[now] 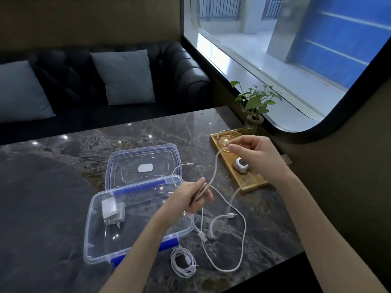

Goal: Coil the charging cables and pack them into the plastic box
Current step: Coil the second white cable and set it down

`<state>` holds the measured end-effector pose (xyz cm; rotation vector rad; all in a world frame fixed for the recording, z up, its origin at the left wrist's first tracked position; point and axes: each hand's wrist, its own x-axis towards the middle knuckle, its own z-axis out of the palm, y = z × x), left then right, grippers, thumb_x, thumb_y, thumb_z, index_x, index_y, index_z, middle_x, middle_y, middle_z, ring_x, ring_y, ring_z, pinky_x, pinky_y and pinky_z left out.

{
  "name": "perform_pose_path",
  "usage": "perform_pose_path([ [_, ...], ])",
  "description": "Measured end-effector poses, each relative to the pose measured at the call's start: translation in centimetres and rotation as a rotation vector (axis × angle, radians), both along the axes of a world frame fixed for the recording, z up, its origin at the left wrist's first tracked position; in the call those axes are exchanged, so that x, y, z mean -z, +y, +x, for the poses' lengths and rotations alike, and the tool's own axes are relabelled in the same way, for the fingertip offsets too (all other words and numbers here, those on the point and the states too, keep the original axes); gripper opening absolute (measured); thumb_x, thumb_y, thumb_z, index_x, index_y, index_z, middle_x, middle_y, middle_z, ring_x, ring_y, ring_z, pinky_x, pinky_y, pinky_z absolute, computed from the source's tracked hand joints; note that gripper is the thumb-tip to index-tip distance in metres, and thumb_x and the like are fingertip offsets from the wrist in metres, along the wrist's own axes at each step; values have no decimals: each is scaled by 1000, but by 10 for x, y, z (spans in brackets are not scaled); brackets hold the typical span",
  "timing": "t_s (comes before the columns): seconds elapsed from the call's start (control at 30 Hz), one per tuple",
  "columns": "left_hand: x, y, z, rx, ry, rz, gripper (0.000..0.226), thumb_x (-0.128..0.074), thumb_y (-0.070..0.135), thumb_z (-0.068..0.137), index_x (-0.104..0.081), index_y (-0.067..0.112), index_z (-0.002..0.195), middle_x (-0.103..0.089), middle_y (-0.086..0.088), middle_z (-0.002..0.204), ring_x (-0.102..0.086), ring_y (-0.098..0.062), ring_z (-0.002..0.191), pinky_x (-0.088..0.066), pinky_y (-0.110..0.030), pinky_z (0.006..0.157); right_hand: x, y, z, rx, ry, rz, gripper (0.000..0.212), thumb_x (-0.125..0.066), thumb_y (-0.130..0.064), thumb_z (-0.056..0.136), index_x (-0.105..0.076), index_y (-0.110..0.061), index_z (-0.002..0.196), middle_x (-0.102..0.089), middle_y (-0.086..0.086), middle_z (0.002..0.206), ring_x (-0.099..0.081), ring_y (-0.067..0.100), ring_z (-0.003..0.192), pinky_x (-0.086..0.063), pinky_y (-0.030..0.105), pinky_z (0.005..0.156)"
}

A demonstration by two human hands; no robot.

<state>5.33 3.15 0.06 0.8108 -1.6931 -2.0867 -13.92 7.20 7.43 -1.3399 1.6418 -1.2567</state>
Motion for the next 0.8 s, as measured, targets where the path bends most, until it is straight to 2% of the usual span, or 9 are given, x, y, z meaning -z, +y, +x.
perform_pose_path([
  [0.07, -10, 2, 5, 42, 66, 67, 41, -39, 35, 90, -60, 12, 63, -32, 12, 38, -22, -4, 36, -18, -15, 38, 9, -5, -4, 25, 49, -21, 10, -64, -13, 85, -72, -8, 89, -61, 6, 64, -49, -1, 52, -39, 8, 53],
  [0.17, -29, 5, 8, 63, 163, 127, 35, -40, 31, 87, -55, 16, 59, -30, 13, 40, -22, -3, 36, -19, -13, 36, 28, -10, -2, 27, 27, -10, 7, -65, -16, 84, -70, -20, 82, -61, -2, 66, -51, -2, 56, -41, 10, 57],
  [0.3, -45, -4, 1, 11, 471, 359, 38, -38, 29, 89, -59, 17, 60, -34, 13, 39, -22, -2, 33, -20, -14, 34, 52, -10, 14, -69, 28, 74, 11, -61, -23, 86, -68, -29, 81, -64, 22, 82, -51, 20, 70, -42, 32, 65],
  [0.4, -46, -22, -3, 87, 817, 682, 33, -40, 21, 92, -63, 5, 75, -38, 4, 42, -28, -9, 37, -35, -18, 38, 63, -5, 33, -153, 61, 112, 20, -54, -22, 91, -65, -26, 74, -59, 8, 70, -50, 16, 67, -41, 31, 66],
  [0.47, -44, -33, -5, -44, 927, 826, 32, -42, 19, 92, -62, -1, 77, -47, 0, 43, -39, -10, 35, -38, -19, 39, 67, -1, 45, -158, 109, 87, 29, -50, -21, 94, -58, -28, 67, -53, -2, 61, -46, 10, 59, -39, 29, 61],
  [0.53, -41, -41, -8, -260, 927, 859, 36, -36, 21, 95, -61, -1, 80, -46, 3, 44, -42, -8, 34, -37, -16, 36, 70, 5, 55, -177, 135, 86, 28, -47, -20, 96, -55, -25, 69, -49, -6, 56, -42, 8, 53, -36, 27, 55],
  [0.6, -40, -47, -12, -420, 879, 789, 37, -27, 22, 99, -56, 0, 87, -44, 5, 44, -39, -5, 34, -35, -13, 37, 70, 10, 64, -228, 133, 103, 18, -47, -18, 96, -58, -22, 82, -48, -7, 55, -41, 7, 49, -36, 24, 50],
  [0.7, -34, -53, -17, -524, 749, 665, 38, -22, 22, 101, -52, 0, 92, -42, 7, 42, -37, -4, 34, -33, -11, 38, 66, 15, 73, -287, 76, 157, 16, -47, -16, 96, -58, -12, 106, -49, -6, 52, -42, 6, 41, -37, 17, 43],
  [0.8, -25, -56, -21, -590, 601, 479, 37, -21, 21, 101, -51, 0, 93, -42, 9, 43, -37, -2, 35, -34, -12, 39, 53, 19, 70, -330, 93, 234, 17, -49, -19, 95, -59, -11, 106, -54, -3, 51, -46, 14, 40, -38, 20, 39],
])
